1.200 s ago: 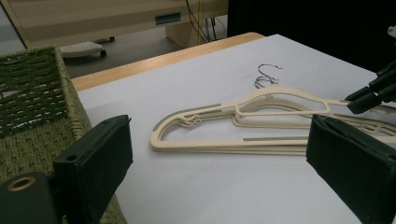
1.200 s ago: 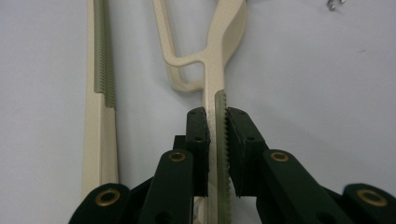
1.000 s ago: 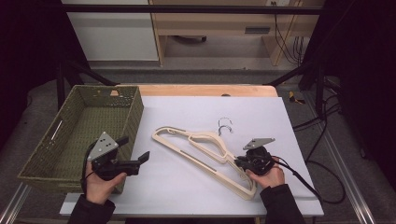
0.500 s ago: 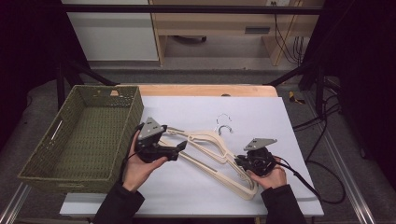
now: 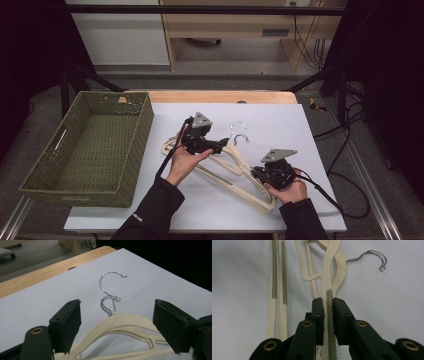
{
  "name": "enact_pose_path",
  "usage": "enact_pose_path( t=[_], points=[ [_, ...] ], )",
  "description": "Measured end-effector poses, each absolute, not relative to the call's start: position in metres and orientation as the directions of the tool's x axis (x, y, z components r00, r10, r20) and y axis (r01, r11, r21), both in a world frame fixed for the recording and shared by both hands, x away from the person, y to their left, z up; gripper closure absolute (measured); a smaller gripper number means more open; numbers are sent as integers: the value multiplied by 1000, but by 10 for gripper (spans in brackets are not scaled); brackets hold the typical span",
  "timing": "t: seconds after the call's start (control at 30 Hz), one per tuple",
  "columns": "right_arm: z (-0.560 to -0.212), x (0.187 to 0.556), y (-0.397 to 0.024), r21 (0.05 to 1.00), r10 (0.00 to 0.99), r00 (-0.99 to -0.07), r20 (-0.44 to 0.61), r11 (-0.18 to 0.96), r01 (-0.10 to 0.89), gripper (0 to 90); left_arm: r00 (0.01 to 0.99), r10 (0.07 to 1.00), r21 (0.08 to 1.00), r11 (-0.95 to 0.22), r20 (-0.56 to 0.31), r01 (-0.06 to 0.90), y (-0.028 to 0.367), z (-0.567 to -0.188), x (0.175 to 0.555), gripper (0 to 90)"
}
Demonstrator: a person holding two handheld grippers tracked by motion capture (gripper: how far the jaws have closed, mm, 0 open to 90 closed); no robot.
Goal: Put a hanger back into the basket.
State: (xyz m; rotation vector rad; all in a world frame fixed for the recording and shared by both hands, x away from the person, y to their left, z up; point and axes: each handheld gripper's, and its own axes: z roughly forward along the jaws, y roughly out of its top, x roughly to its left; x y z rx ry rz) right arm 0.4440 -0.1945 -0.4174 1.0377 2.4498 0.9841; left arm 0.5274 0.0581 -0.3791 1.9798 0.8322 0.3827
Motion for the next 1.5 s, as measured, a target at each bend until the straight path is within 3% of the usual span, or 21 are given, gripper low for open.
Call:
enact_pose_path(
  t=[0.1, 0.57, 0.73, 0.9, 1.23, 1.5],
  points=[
    [-417, 443, -194, 697, 721, -693, -8, 501, 513, 802, 725, 685, 840, -352, -69, 413, 51, -386, 534, 277],
    [-415, 441, -195, 702, 715, -699, -15, 505, 502, 802, 720, 681, 804, -352, -132, 480, 29, -413, 557, 623],
    [-415, 440, -194, 704, 715, -699, -16, 504, 500, 803, 717, 686, 795, -364, -123, 485, 24, -417, 561, 696],
    [-415, 439, -191, 703, 695, -719, -12, 517, 489, 803, 710, 694, 780, -378, -117, 498, 20, -421, 564, 839],
    [-419, 440, -189, 671, 680, -733, 4, 542, 506, 797, 703, 698, 805, -337, -133, 488, 24, -408, 547, 878],
    [-418, 439, -186, 680, 667, -744, 47, 524, 513, 663, 712, 699, 816, -375, -62, 439, 21, -404, 528, 884]
  ],
)
